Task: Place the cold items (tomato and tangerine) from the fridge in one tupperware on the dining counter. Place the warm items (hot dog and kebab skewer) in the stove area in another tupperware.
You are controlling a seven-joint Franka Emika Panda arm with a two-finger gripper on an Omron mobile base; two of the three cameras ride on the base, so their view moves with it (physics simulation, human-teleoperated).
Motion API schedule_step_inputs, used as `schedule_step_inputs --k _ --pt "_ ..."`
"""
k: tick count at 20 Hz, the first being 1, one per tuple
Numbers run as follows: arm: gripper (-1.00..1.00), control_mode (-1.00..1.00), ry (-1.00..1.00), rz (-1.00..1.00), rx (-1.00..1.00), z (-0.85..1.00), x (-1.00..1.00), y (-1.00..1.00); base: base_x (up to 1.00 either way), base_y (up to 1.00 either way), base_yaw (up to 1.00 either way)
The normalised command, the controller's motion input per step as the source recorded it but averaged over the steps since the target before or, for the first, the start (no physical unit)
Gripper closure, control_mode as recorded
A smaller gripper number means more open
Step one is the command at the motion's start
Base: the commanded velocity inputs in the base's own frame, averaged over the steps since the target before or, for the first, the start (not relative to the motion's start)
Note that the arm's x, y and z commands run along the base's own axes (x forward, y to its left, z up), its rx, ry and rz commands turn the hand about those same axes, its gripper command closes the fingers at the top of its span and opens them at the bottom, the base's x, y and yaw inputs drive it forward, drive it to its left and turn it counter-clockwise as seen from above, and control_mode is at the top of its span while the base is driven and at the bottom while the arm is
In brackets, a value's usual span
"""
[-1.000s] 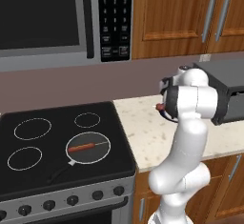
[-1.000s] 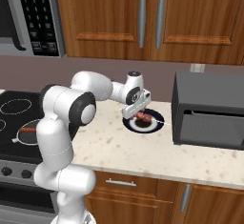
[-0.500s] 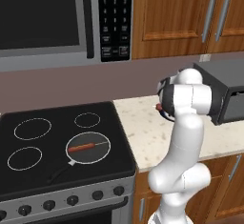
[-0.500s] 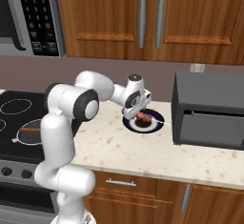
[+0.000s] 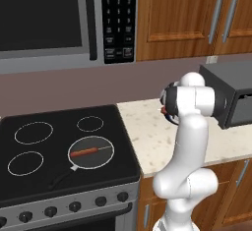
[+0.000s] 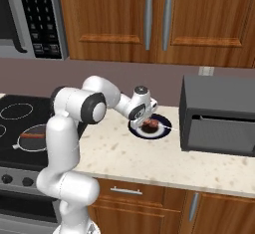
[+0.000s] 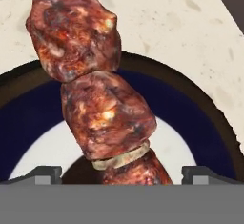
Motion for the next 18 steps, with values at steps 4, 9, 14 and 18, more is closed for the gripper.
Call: schedule_step_inputs --k 4,9,14,18 --pt "-1.00 -1.00 0.00 0.01 0.00 -0.31 0.06 0.00 0.00 0.00 0.00" --pt "1.00 -1.00 0.00 0.00 0.00 -0.30 0.11 0.00 0.00 0.00 0.00" --pt "1.00 -1.00 0.00 0.00 0.00 -0.26 0.07 0.00 0.00 0.00 0.00" --pt "1.00 -1.00 -0.16 0.00 0.00 -0.13 -0.30 0.00 0.00 0.00 0.00"
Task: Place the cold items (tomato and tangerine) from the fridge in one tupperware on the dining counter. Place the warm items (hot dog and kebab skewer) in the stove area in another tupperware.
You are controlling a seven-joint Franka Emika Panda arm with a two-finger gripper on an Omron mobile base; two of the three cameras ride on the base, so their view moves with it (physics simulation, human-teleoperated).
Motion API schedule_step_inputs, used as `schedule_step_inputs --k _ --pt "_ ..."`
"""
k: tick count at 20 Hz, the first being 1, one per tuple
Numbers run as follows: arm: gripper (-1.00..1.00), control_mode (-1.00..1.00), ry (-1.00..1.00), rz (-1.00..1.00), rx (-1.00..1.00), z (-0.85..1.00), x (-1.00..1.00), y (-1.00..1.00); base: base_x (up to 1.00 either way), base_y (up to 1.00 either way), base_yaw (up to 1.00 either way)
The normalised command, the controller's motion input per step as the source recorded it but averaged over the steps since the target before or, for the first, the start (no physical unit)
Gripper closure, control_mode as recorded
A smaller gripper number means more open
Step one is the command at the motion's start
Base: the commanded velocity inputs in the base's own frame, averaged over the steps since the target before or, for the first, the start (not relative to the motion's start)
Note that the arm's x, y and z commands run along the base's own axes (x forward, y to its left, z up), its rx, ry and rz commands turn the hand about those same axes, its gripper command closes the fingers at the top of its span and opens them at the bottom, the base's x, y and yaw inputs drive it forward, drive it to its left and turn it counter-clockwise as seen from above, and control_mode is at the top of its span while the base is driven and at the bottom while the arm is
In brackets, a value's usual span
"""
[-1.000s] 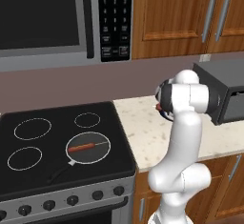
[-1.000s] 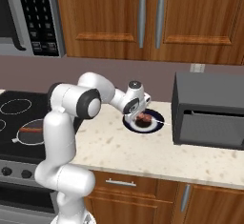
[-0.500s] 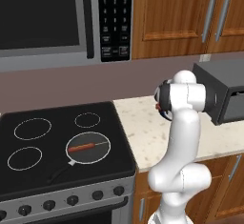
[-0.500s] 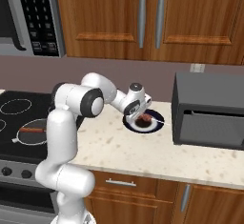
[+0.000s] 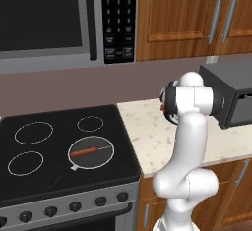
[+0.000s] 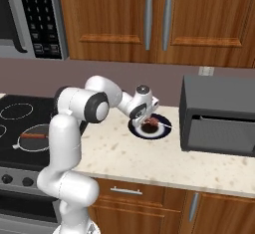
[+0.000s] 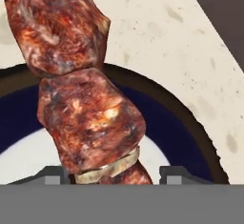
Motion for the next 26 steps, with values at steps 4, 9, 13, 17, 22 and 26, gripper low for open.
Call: schedule_step_inputs --k 4,9,13,17,22,26 --pt "1.00 -1.00 -0.58 0.00 0.00 0.01 -0.66 0.02 0.00 0.00 0.00" --pt "1.00 -1.00 -0.36 0.00 0.00 0.07 -0.76 0.17 0.00 0.00 0.00" --pt "1.00 -1.00 -0.21 0.00 0.00 0.14 -0.77 0.18 0.00 0.00 0.00" --pt "1.00 -1.00 -0.01 0.00 -0.11 0.51 -0.45 0.05 0.00 0.00 0.00" --pt "1.00 -1.00 0.03 0.00 -0.13 0.68 -0.35 0.10 0.00 0.00 0.00" --pt "1.00 -1.00 0.17 0.00 0.00 0.76 -0.29 0.13 0.00 0.00 0.00"
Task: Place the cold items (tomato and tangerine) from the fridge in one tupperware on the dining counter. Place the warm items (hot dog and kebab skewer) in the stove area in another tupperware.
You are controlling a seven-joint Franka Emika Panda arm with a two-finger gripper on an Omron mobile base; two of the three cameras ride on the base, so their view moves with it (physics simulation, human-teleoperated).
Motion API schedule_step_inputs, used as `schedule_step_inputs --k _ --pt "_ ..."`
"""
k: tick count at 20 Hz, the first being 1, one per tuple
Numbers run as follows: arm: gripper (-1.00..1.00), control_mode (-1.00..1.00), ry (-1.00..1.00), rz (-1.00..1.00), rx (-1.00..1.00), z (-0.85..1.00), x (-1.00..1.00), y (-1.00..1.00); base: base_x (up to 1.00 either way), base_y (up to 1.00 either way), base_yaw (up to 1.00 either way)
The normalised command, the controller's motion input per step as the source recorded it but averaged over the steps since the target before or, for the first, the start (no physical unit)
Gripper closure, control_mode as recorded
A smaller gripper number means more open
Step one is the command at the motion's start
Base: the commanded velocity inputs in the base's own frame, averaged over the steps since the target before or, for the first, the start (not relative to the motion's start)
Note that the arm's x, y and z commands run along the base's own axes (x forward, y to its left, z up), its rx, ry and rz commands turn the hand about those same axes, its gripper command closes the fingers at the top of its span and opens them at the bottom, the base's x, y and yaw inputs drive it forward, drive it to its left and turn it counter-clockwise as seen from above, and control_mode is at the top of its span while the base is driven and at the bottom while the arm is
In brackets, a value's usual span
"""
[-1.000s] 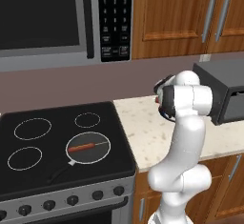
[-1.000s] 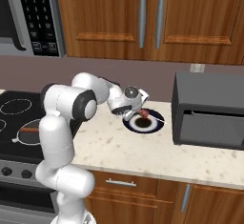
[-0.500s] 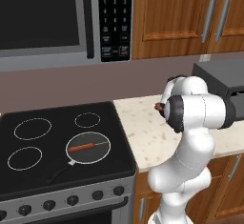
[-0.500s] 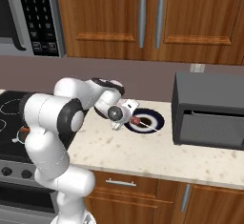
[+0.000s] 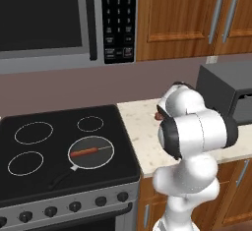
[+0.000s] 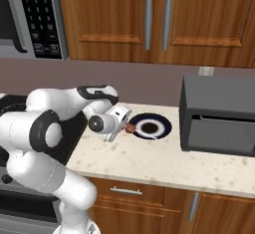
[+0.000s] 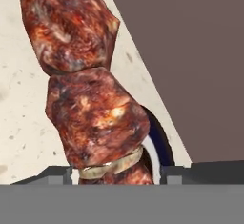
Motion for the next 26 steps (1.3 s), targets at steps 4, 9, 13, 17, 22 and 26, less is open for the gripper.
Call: schedule_step_inputs --k 4,9,13,17,22,26 --pt "1.00 -1.00 0.07 0.00 0.00 0.76 -0.43 0.10 0.00 0.00 0.00" --pt "1.00 -1.00 0.18 0.00 0.01 0.94 -0.38 0.10 0.00 0.00 0.00" --pt "1.00 -1.00 0.27 0.00 0.11 1.00 -0.35 0.10 0.00 0.00 0.00" --pt "1.00 -1.00 0.44 0.00 0.17 1.00 -0.25 0.16 0.00 0.00 0.00" --pt "1.00 -1.00 0.56 0.00 0.17 1.00 -0.17 0.24 0.00 0.00 0.00" --pt "1.00 -1.00 0.64 0.00 0.15 1.00 -0.16 0.26 0.00 0.00 0.00"
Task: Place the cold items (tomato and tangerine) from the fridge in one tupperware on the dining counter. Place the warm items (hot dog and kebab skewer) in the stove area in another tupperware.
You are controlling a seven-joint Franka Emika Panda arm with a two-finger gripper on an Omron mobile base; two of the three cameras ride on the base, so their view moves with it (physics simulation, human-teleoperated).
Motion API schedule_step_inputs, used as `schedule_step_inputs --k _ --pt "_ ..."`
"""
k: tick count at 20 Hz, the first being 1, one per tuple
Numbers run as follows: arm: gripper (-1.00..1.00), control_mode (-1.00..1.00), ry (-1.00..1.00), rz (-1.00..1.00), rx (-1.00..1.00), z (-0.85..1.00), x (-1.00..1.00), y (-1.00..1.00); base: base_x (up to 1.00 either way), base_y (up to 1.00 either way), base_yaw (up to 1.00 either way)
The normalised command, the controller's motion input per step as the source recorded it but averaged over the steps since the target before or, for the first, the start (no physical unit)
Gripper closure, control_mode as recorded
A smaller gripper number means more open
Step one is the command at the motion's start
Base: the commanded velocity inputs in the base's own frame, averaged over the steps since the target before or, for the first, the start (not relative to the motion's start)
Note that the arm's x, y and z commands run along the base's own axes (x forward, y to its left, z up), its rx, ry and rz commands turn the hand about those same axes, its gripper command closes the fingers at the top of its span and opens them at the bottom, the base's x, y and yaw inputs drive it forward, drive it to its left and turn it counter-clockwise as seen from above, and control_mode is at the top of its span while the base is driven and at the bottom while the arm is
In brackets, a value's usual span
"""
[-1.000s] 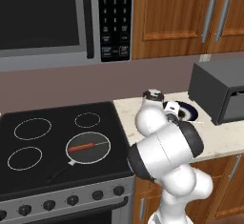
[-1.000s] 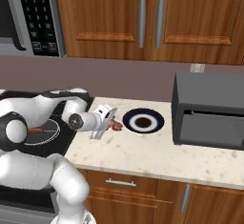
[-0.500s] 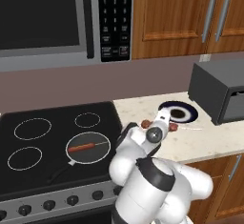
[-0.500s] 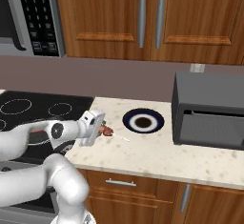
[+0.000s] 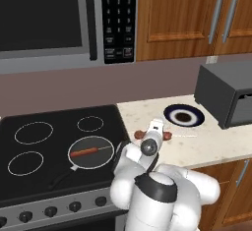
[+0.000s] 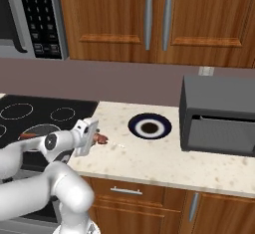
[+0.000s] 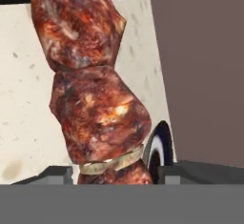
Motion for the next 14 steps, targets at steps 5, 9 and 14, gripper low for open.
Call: schedule_step_inputs --k 5,9,14 --pt "1.00 -1.00 0.71 0.00 0.10 1.00 -0.05 0.31 0.00 0.00 0.00" --pt "1.00 -1.00 0.83 0.00 0.04 1.00 0.00 0.40 0.00 0.00 0.00" --pt "1.00 -1.00 0.92 0.00 0.00 1.00 0.00 0.47 0.00 0.00 0.00"
